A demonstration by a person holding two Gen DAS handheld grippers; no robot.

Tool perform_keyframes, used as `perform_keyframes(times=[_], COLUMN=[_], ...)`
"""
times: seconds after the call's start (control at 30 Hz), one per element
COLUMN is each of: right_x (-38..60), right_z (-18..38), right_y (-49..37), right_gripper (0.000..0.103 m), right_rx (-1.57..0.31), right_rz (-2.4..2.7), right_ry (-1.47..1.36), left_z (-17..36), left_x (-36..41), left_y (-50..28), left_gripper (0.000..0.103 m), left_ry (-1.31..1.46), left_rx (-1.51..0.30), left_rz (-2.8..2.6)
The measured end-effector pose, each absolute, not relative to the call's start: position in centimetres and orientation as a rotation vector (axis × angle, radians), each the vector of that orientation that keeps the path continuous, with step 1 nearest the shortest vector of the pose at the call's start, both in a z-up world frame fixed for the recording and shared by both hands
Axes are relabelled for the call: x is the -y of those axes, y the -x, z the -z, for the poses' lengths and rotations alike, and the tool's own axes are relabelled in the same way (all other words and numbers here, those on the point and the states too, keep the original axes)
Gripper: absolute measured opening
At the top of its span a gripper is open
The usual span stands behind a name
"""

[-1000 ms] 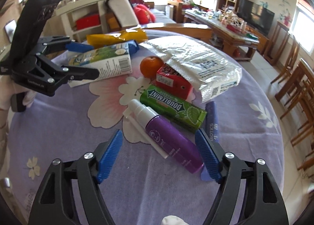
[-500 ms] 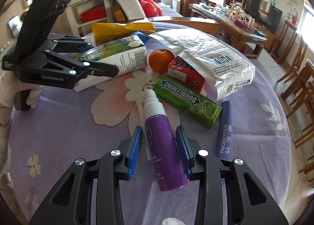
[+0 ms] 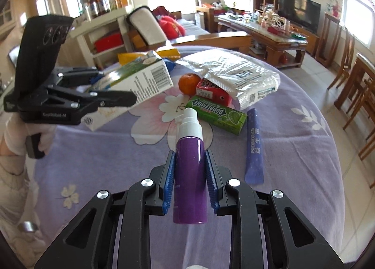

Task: Collect trash
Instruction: 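Close the right tool on the purple spray bottle while the left tool grasps the green milk carton, then carry both items over the black bin and open both tools to drop them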

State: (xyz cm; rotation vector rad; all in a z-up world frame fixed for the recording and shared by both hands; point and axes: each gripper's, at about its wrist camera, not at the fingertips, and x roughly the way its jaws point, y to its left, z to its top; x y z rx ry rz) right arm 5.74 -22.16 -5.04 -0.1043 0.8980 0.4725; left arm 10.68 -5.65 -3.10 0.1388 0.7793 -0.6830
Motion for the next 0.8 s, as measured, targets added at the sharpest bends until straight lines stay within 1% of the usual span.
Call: perform_keyframes(times=[0.2,0.43,0.8], right_x=[26.0,30.8,40.2], right_z=[2.8,1.0,1.4], right_y=[-2.1,2.7,10.7], right_gripper=[0.026,0.026,0.026], right_rx=[-0.829,-0.776,-0.766], right_rz=[-0.429,-0.338,-0.162], right_ry=[-0.016,-0.058,-0.128], left_z=[1.5,0.6,1.2], left_x=[8.7,14.0,24.1], left_y=[-7.8,-4.6,-0.7], left_gripper=[0.050,0.050,0.050], left_ry=[-0.134,-0.161,-0.221], left_rx=[-0.732,-0.700,-0.698], left_rz=[0.746,0.843,1.023])
